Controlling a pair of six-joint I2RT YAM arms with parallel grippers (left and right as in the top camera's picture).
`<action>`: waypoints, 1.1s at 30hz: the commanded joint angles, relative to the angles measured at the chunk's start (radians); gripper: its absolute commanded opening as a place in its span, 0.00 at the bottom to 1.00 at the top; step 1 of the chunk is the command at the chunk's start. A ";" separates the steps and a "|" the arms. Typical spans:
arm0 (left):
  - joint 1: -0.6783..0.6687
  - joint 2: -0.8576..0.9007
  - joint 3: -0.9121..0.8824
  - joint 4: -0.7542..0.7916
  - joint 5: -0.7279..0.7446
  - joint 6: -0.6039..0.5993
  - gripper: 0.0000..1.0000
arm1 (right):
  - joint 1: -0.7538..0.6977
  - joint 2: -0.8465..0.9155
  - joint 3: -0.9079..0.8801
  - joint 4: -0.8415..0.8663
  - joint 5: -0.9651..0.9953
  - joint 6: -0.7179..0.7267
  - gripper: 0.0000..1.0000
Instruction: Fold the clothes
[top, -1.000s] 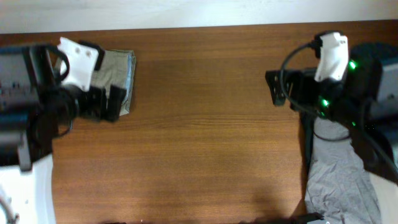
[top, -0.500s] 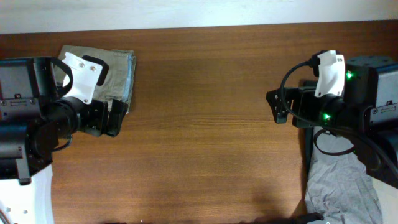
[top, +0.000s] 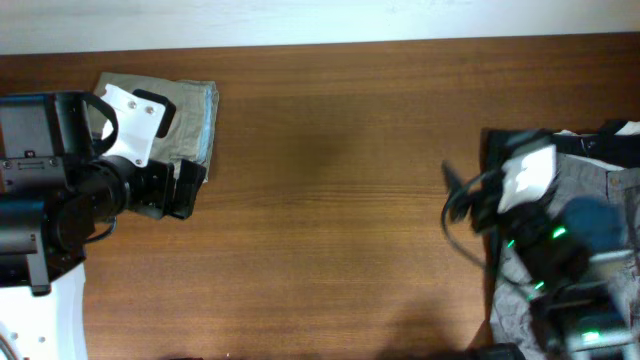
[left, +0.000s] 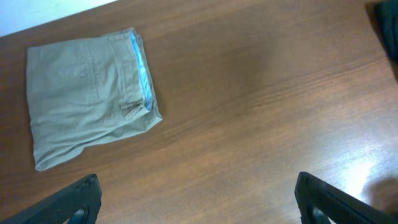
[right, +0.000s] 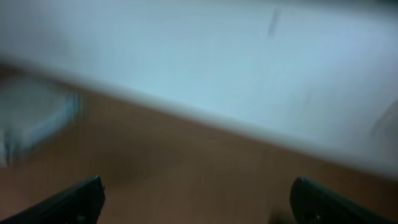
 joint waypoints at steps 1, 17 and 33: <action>-0.005 -0.003 -0.001 -0.001 -0.007 0.015 0.99 | -0.023 -0.219 -0.251 0.024 -0.017 0.009 0.99; -0.005 -0.003 -0.001 -0.001 -0.007 0.015 0.99 | -0.114 -0.658 -0.761 0.256 -0.020 0.211 0.99; -0.005 -0.004 -0.001 -0.008 -0.013 0.018 0.99 | -0.114 -0.658 -0.761 0.256 -0.020 0.211 0.99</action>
